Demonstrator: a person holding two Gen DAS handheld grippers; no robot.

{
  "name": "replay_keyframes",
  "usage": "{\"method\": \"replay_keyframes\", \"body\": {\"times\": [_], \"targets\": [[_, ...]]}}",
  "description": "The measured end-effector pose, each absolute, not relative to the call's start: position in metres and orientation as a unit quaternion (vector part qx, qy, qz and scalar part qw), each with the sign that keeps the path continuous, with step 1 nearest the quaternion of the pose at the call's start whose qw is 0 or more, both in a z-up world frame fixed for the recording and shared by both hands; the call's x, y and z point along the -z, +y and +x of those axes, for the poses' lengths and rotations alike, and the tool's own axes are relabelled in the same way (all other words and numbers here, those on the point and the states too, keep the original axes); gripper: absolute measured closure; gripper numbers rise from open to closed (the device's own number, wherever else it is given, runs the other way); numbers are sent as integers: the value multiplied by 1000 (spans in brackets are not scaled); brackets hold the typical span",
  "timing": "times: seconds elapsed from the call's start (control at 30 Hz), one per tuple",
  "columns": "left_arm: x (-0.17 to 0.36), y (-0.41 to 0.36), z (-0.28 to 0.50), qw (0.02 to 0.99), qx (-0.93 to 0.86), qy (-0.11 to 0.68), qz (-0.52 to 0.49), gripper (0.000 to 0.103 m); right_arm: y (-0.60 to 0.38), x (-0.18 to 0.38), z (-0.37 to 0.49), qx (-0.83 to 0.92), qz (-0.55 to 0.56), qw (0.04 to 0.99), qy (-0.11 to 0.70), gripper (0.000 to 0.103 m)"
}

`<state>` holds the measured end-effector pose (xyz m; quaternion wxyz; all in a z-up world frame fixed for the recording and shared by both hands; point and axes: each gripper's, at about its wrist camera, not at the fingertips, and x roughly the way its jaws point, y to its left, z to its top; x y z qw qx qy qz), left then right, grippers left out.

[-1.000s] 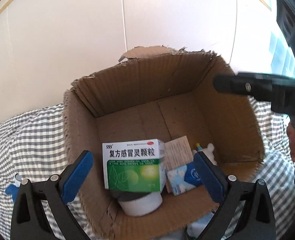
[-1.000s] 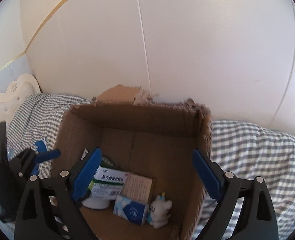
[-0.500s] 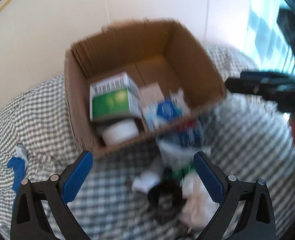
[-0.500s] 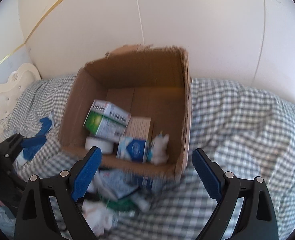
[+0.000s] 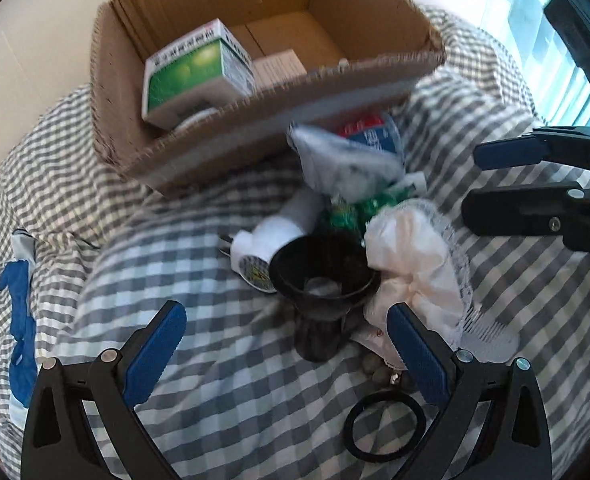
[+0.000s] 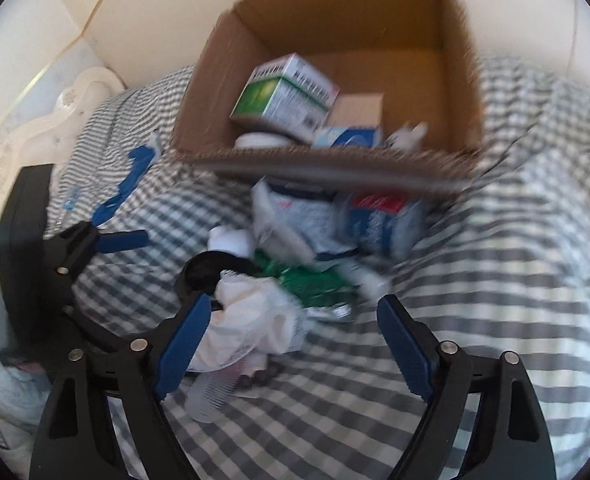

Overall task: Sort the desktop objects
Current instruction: 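Grasp the black cup with the left gripper while the right gripper grasps the lace cloth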

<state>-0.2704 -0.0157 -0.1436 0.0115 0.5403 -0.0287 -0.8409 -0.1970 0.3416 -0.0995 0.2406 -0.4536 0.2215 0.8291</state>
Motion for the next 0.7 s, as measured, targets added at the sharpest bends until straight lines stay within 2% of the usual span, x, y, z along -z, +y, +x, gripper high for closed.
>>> {"method": "replay_keyframes", "body": {"times": [0.23,0.33,0.37,0.4,0.67,0.7], "targets": [[159,-30,-274,8,827,9,562,0,346,137,-225,-800,-500,194,269,31],[164,-37,-276,10,821,28,570,0,343,152,-238,-790,-520,177,272,57],[165,-38,-277,9,819,33,572,0,339,155,-241,-789,-526,177,264,75],[165,-39,-278,7,818,37,573,0,337,154,-241,-791,-526,182,256,84],[164,-35,-296,-9,820,64,569,1,330,109,-215,-827,-453,258,210,86],[164,-35,-297,-10,820,68,568,9,331,106,-210,-829,-444,262,215,86]]}}
